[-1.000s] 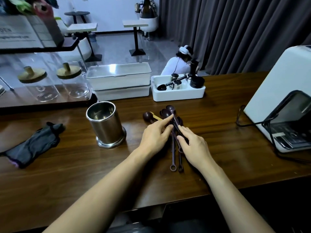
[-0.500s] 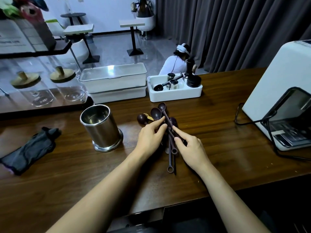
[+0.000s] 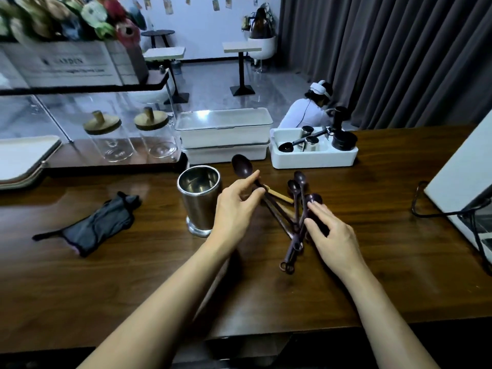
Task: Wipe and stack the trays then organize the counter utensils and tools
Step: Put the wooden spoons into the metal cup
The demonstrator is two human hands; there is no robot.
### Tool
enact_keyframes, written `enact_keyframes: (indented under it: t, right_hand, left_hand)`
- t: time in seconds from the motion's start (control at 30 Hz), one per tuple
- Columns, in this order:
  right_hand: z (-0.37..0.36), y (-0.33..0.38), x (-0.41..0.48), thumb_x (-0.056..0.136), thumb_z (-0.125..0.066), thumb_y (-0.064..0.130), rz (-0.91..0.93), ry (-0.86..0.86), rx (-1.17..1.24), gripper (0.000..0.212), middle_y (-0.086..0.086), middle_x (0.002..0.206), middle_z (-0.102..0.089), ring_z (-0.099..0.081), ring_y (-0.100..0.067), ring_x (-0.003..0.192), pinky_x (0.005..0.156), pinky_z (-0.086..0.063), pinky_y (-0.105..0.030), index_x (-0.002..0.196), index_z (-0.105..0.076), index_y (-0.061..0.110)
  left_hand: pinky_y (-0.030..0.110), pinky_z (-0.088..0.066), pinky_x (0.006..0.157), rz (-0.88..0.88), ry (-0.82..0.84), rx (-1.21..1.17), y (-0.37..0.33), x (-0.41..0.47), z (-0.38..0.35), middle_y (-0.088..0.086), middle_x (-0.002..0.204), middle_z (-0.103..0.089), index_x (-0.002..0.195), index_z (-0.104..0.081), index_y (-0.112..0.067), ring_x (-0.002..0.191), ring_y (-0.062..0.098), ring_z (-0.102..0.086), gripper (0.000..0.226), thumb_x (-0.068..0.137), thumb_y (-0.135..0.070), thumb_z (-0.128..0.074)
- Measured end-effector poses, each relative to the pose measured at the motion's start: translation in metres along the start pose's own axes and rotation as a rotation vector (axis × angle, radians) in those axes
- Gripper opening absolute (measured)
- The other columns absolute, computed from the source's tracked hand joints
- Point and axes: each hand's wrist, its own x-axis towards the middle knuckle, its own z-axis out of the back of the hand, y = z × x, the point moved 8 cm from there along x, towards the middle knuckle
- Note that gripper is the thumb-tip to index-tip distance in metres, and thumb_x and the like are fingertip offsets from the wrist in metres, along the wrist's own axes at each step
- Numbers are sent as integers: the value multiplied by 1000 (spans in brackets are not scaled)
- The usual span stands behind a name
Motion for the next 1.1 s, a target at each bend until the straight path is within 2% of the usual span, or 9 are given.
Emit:
enact_keyframes:
  t: [0.1,0.23,0.37,0.53,0.67,0.77,0.83,0.93,1.1]
  right_hand:
    - [-8,31,5,99,-58,37,73,1,7,50,22,150,-36,-21,8,140,115,-19,-21,148,-46,33]
    - [-31,72,7,95,-65,41,148,46,113,62,26,146,-35,-25,9,139,114,-20,-16,151,-42,32]
    - [-61,101,7,89,-70,49,172,123,123,77,19,153,-34,-23,4,142,112,-18,-17,155,-33,35]
    - [-96,134,12,84,-77,42,200,186,176,87,8,159,-32,-21,9,135,98,-9,9,157,-33,22]
    - [-116,150,14,85,-77,41,191,202,245,94,4,162,-31,-22,6,139,100,-13,6,160,-22,22]
    - [-127,151,14,86,-74,45,158,221,281,98,6,160,-34,-26,-5,146,107,-19,-10,161,-13,29]
    - [-129,150,14,86,-74,46,148,203,293,98,6,159,-36,-29,-9,147,110,-22,-17,160,-12,31]
    - [-131,149,15,86,-74,46,138,188,299,97,6,159,-37,-30,-10,147,111,-23,-18,161,-13,31]
    - [-132,147,17,87,-72,49,137,163,299,95,7,158,-38,-31,-8,146,113,-25,-21,160,-14,36]
  left_hand:
    - [43,-56,99,-54,-31,-20,-18,1,23,-4,104,-74,135,-64,-25,102,17,-73,44,91,-22,-71]
    - [34,-57,96,-140,-88,17,-45,-1,60,-7,96,-66,136,-64,-22,95,26,-74,44,94,-13,-71]
    - [40,-58,97,-201,-152,73,-62,-3,107,1,119,-67,141,-59,-17,101,13,-74,46,96,-15,-69]
    - [46,-57,97,-185,-259,44,-66,3,162,4,118,-69,144,-57,-14,102,18,-74,49,97,-18,-68]
    - [47,-55,100,-158,-311,27,-60,8,193,5,104,-67,143,-59,-16,102,23,-73,49,96,-22,-70]
    - [52,-53,102,-142,-333,62,-52,12,209,4,109,-68,141,-61,-25,108,36,-68,53,90,-38,-73]
    - [46,-54,102,-135,-318,41,-51,10,210,-1,117,-69,142,-60,-20,109,25,-71,54,91,-33,-73]
    - [22,-52,96,-134,-267,102,-44,8,199,-2,112,-70,142,-59,-10,98,-4,-68,50,94,-17,-72]
    - [18,-47,103,-123,-138,192,-25,5,175,-7,124,-70,141,-61,-19,114,-4,-64,50,93,-22,-74]
